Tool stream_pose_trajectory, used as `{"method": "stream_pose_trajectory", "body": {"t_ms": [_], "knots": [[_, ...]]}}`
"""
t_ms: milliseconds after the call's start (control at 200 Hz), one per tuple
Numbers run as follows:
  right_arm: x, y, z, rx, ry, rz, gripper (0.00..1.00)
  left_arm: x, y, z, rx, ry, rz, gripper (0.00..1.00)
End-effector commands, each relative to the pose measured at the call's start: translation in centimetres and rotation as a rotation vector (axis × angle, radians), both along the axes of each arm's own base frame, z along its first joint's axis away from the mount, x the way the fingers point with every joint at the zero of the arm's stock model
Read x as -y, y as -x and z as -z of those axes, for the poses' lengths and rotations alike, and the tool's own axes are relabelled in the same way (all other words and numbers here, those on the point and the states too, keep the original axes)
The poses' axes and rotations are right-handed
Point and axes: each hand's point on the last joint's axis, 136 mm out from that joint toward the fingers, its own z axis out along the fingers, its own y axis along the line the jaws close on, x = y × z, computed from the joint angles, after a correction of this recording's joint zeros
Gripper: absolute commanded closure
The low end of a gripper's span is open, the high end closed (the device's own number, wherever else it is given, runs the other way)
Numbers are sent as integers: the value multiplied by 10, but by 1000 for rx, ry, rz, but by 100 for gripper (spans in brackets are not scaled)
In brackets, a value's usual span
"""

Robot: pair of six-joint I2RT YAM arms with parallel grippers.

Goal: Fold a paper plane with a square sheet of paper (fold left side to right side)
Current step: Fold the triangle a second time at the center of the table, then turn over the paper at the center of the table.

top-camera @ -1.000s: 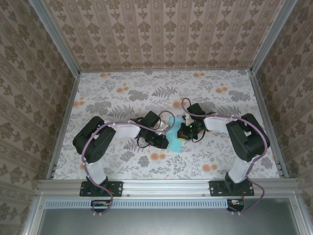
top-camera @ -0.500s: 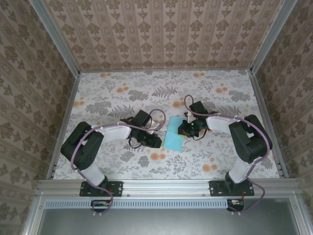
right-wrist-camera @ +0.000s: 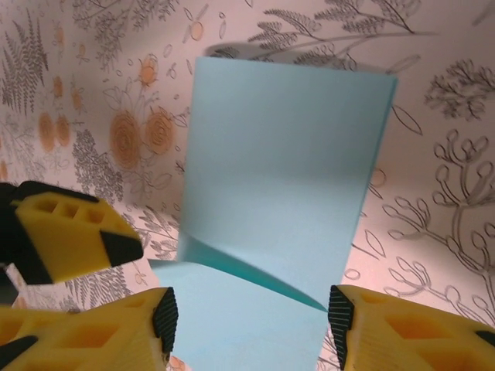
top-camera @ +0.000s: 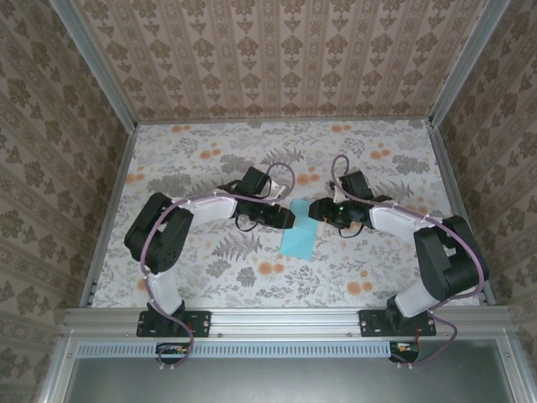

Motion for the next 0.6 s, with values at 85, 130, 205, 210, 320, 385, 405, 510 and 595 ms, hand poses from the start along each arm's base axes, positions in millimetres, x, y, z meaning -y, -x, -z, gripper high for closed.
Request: {"method": "stream_pose_trajectory", "body": {"t_ms": [85, 130, 205, 210, 320, 385, 405, 510, 595], "knots": [[8, 7, -6, 21, -9, 21, 39, 12, 2, 2, -6, 28, 59, 58], [9, 10, -4, 13, -8, 17, 38, 13, 2, 3, -7, 26, 62, 63], [8, 14, -3, 1, -11, 9, 36, 11, 2, 7, -9, 15, 61, 73], [8, 14, -3, 2, -12, 9, 36, 11, 2, 7, -9, 13, 60, 74], [6, 19, -2, -14, -28, 1, 32, 7, 1, 10, 4, -8, 50, 84], [4, 20, -4, -15, -43, -7, 32, 5, 3, 6, 12, -5, 50, 87], [3, 20, -4, -18, -48, -9, 32, 1, -1, 8, 31, -25, 33, 87], [-4, 22, -6, -25, -85, -29, 32, -7, -4, 1, 65, -35, 5, 89], [-9, 24, -5, -34, -105, -41, 32, -11, -6, -4, 83, -28, -13, 89]]}}
